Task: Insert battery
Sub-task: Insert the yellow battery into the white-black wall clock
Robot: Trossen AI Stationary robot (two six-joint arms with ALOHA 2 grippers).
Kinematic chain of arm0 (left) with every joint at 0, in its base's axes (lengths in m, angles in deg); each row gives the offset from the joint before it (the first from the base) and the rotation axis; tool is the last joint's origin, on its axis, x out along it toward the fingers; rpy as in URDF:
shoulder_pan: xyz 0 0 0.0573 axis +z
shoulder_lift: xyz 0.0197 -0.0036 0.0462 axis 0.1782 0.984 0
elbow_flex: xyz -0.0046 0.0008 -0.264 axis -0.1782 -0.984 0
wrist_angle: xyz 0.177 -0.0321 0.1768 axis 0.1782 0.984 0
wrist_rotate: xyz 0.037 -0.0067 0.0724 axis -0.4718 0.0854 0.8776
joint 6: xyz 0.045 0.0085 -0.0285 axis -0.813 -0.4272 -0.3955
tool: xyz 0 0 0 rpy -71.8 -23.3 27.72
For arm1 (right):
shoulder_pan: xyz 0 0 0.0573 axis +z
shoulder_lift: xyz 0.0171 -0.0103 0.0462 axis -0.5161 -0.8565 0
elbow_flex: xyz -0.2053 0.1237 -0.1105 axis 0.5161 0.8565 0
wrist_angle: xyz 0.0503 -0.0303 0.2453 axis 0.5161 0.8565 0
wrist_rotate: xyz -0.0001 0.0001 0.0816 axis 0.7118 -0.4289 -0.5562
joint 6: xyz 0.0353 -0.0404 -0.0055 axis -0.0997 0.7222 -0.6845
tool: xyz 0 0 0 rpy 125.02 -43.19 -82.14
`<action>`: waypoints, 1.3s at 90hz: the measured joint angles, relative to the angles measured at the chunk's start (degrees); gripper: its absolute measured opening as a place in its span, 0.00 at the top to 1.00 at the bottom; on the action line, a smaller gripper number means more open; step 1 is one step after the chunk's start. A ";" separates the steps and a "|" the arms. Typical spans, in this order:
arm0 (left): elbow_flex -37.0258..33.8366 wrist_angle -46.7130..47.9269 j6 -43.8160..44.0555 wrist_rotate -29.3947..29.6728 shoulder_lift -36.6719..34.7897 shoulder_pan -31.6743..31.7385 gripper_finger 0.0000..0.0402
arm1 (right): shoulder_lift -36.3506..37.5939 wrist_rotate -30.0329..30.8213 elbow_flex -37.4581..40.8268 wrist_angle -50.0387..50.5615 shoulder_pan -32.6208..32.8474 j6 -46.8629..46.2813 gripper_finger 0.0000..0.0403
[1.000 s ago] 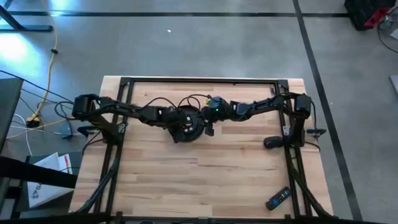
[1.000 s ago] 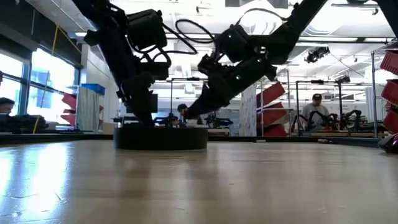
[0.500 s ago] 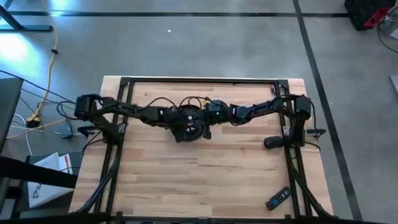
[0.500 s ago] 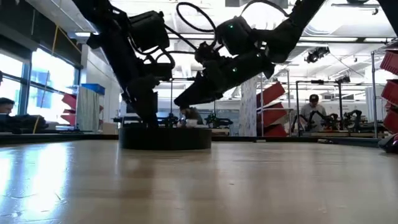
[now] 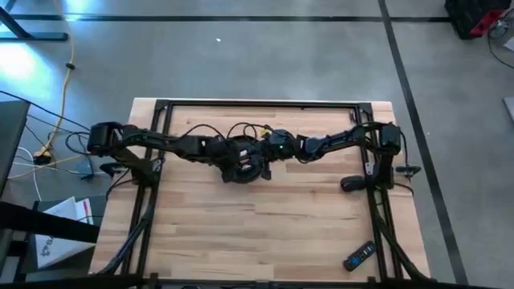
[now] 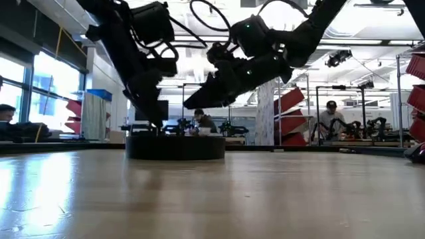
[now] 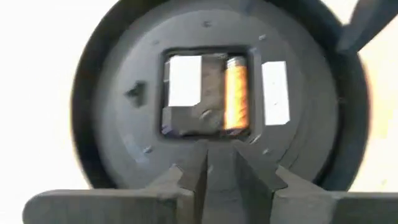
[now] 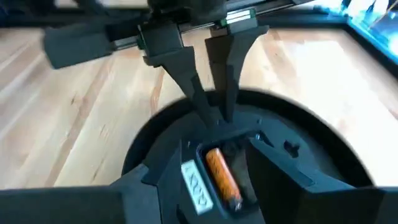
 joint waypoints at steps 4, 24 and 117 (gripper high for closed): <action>0.00 1.09 0.00 0.92 -2.24 0.00 0.83 | -0.94 -0.33 -0.11 -0.97 0.00 0.01 0.64; -2.62 -1.53 -0.42 1.16 -13.38 -1.06 0.81 | -6.98 -4.93 -6.86 2.56 0.00 0.33 0.77; -22.51 -24.93 6.60 3.52 -19.26 -4.09 0.81 | -16.51 -6.65 -16.84 11.11 -1.93 3.27 1.00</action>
